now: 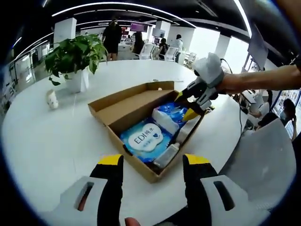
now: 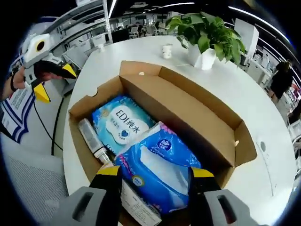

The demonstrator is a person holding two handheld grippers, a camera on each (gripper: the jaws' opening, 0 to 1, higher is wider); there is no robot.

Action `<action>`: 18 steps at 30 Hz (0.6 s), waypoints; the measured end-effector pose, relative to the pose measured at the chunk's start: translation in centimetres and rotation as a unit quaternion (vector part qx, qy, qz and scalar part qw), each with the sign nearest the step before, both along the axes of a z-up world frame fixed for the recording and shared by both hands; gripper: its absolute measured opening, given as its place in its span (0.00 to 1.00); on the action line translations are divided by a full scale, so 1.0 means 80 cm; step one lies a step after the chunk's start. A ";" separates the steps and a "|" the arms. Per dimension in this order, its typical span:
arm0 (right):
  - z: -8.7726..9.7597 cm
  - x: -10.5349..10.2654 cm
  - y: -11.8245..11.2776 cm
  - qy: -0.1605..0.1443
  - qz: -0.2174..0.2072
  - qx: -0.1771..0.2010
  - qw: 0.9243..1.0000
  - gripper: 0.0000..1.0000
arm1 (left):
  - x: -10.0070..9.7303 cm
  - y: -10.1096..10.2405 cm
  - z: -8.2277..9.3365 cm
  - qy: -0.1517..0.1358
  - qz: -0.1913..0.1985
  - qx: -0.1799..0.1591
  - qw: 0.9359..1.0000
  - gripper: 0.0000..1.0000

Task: Operate the shoe box by opening the lid, removing the specified soft item, and placing it in the target area until the item is outside and the box remains undamaged.

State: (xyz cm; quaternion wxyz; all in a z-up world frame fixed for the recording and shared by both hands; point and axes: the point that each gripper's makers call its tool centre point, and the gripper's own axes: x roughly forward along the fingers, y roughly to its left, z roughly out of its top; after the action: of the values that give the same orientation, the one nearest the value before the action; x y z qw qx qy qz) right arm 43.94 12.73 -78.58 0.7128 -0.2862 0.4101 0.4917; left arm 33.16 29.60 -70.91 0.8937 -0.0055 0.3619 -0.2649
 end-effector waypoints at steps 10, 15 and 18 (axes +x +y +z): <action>-0.020 0.013 0.006 -0.006 0.032 -0.032 0.999 0.58 | -0.003 0.013 -0.007 0.003 0.010 -0.001 1.000 0.52; -0.034 0.025 0.005 -0.009 0.043 -0.048 0.998 0.56 | -0.007 0.019 -0.011 0.005 0.016 -0.002 1.000 0.52; -0.042 0.032 0.005 -0.008 0.045 -0.054 0.997 0.56 | -0.009 0.022 -0.012 0.006 0.018 0.000 1.000 0.52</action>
State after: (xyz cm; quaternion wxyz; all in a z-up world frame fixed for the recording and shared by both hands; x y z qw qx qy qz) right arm 46.51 13.11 -81.92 0.6767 -0.3467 0.4166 0.4983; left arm 32.47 31.33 -71.87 0.8964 -0.0139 0.3667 -0.2488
